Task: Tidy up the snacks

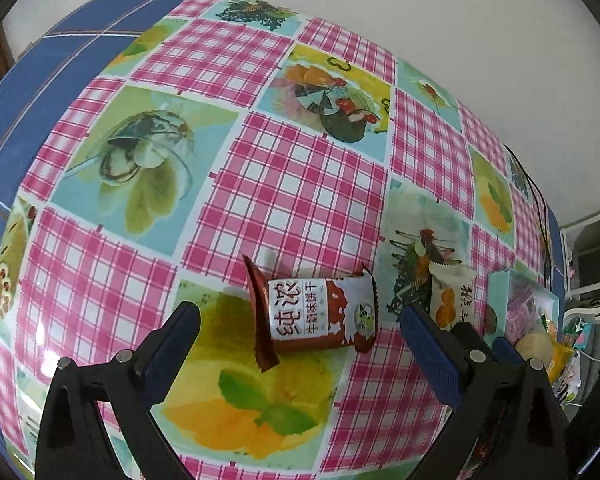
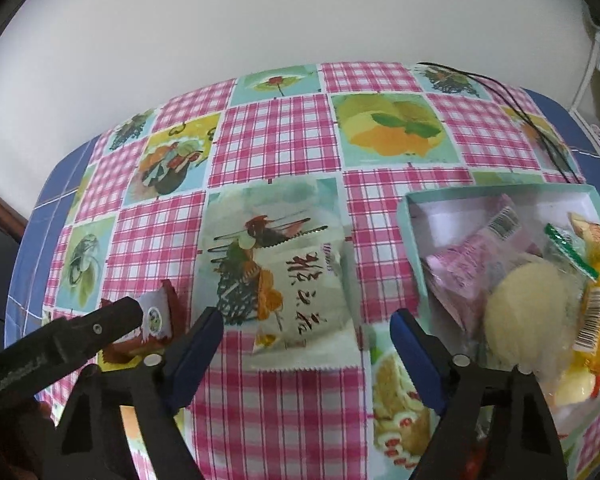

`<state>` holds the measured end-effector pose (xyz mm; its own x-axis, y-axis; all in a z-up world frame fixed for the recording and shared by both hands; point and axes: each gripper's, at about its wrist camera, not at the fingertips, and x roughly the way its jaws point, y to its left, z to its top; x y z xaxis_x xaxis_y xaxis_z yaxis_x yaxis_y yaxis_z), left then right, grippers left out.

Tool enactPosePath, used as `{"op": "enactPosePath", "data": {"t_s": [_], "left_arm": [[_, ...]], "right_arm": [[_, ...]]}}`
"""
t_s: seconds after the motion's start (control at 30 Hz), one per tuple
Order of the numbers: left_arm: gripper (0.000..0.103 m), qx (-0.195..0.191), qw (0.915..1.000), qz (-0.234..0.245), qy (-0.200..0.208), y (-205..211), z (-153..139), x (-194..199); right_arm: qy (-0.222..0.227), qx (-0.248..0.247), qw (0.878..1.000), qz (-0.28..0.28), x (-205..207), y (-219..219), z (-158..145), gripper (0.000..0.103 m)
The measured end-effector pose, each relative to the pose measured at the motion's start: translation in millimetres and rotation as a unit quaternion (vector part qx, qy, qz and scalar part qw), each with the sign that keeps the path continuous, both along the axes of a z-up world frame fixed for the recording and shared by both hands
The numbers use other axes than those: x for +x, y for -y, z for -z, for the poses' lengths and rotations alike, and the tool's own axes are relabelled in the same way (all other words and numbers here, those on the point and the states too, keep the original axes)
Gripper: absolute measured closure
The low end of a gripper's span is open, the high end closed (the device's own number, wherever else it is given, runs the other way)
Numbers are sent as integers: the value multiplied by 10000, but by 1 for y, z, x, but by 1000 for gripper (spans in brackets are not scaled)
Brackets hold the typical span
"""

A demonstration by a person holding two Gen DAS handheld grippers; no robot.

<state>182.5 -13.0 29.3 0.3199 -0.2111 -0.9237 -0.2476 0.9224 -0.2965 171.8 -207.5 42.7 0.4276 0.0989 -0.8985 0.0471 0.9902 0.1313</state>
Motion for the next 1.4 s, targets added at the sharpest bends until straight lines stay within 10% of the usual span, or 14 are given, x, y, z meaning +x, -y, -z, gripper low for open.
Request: {"op": "enactPosePath", "data": {"t_s": [0.27,0.47,0.77,1.4], "left_arm": [[3,-29,9999,45,-161,9,14,11],[8,217,9996,124,-148,21,15,16],[40,385,9990,204,-78,27,11,14],[43,332,9992,232,-8,20,-15,-28]], "right_arm": [[-108,-115,9999,34,13,-4,19,17],[-180,-282,9994,15,15,-8,29,36],[-232,-382,9990,-76,11,-9,27,43],[-156,-422,9986,-264,-30,0,-4,44]]}}
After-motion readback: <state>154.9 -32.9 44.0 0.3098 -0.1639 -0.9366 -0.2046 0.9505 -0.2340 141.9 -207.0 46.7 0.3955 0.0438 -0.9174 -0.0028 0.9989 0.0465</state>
